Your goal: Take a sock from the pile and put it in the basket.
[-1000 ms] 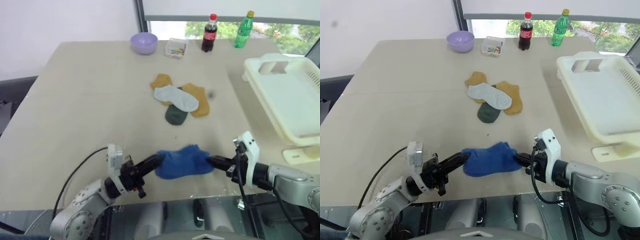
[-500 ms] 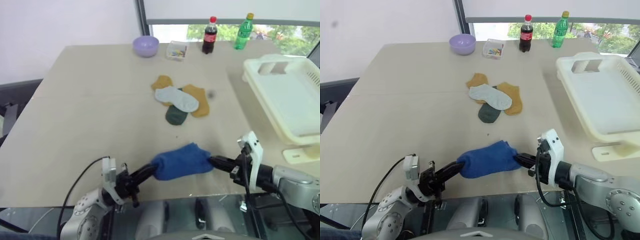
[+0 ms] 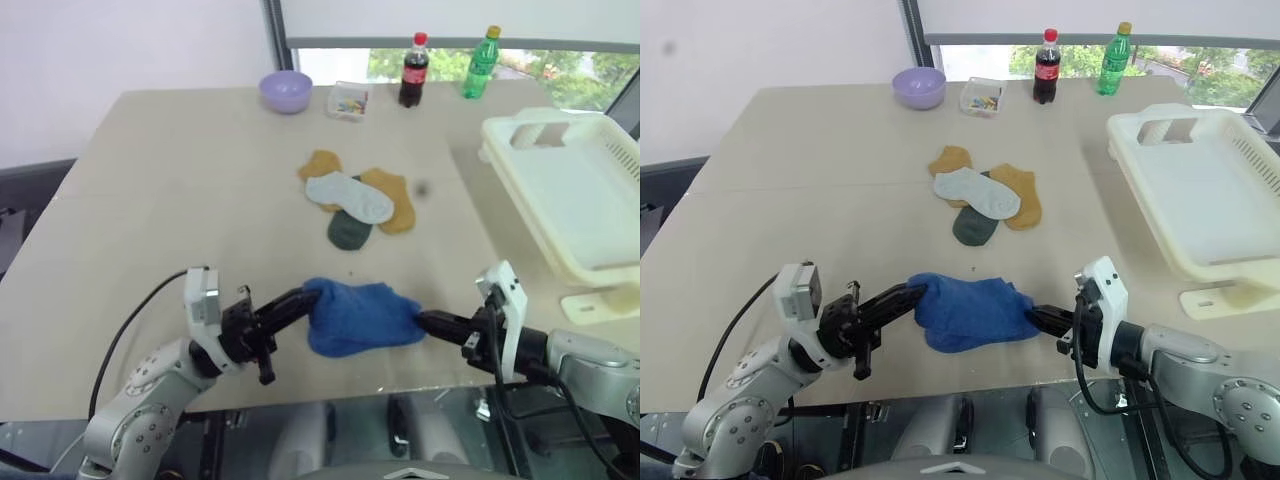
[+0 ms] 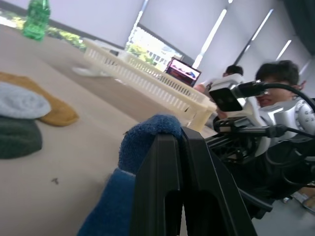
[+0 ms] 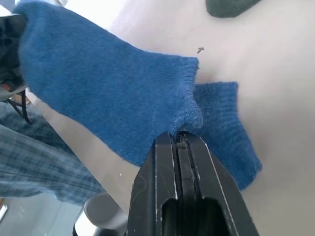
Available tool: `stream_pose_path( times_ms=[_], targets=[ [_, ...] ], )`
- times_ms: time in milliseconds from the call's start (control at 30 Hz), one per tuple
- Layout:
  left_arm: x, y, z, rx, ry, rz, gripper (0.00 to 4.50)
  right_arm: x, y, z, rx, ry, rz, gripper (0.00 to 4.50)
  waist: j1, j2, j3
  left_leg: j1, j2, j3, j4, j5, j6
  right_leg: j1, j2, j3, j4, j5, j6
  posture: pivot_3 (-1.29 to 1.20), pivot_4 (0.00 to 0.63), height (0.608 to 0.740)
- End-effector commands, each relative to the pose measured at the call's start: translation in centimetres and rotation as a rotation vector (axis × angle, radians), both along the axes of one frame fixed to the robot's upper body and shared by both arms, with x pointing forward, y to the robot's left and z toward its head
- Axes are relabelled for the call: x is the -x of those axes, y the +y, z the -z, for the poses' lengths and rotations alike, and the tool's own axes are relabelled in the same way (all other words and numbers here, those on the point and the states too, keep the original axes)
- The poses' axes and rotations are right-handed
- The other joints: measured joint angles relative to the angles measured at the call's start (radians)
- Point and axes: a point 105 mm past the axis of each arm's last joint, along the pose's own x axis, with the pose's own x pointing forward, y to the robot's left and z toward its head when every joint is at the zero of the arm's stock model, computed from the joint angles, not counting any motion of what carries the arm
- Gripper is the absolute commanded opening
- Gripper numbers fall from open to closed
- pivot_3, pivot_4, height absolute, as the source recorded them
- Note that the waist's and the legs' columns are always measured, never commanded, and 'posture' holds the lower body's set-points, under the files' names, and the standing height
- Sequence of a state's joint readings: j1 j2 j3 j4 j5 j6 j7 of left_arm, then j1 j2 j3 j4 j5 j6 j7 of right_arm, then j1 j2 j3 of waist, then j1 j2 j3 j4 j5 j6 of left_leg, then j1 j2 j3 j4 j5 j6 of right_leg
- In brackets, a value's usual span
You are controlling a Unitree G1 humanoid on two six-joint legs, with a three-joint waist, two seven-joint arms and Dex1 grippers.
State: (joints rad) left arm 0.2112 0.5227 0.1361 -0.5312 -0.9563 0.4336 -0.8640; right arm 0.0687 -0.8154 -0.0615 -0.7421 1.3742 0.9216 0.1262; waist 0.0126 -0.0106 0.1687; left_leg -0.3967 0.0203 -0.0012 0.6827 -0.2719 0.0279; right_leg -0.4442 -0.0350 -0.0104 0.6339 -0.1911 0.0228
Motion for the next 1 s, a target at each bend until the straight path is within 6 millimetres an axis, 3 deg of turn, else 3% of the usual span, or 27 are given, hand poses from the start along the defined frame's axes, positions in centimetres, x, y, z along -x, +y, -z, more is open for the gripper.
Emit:
stream_pose_path(
  times_ms=[33,167,367,1000],
  targets=[
    [0.2,-1.2,-0.9,-0.016,-0.033,0.021,0.11,0.2,0.3,-0.9,-0.015,-0.043,-0.021,0.00,0.002,-0.001,0.000,0.000,0.000,0.000,0.000,0.000,0.000,0.000,0.000,0.001,0.000,0.000,0.000,0.00,0.150,0.736],
    [0.1,-2.0,-1.3,-0.029,-0.025,0.029,0.11,0.5,0.4,-1.6,-0.048,-0.075,-0.032,0.00,0.000,-0.002,-0.001,0.000,-0.001,0.000,0.000,0.000,0.000,0.000,0.001,0.003,0.000,0.000,0.000,0.00,0.150,0.736],
    [-0.2,-2.9,-1.3,-0.046,-0.011,0.033,0.11,-0.2,-0.5,-0.4,0.009,-0.062,0.034,0.00,0.000,-0.002,-0.001,0.000,-0.003,0.000,0.000,0.000,0.000,0.000,0.001,0.004,0.000,0.000,0.001,0.00,0.150,0.736],
    [-0.7,-2.3,-0.6,-0.100,-0.014,-0.007,0.11,-0.3,-0.8,1.2,0.050,-0.032,0.041,0.00,0.000,-0.002,-0.001,0.000,-0.003,0.000,0.001,0.000,0.000,0.000,0.002,0.005,0.001,0.000,0.001,0.00,0.150,0.736]
  ],
)
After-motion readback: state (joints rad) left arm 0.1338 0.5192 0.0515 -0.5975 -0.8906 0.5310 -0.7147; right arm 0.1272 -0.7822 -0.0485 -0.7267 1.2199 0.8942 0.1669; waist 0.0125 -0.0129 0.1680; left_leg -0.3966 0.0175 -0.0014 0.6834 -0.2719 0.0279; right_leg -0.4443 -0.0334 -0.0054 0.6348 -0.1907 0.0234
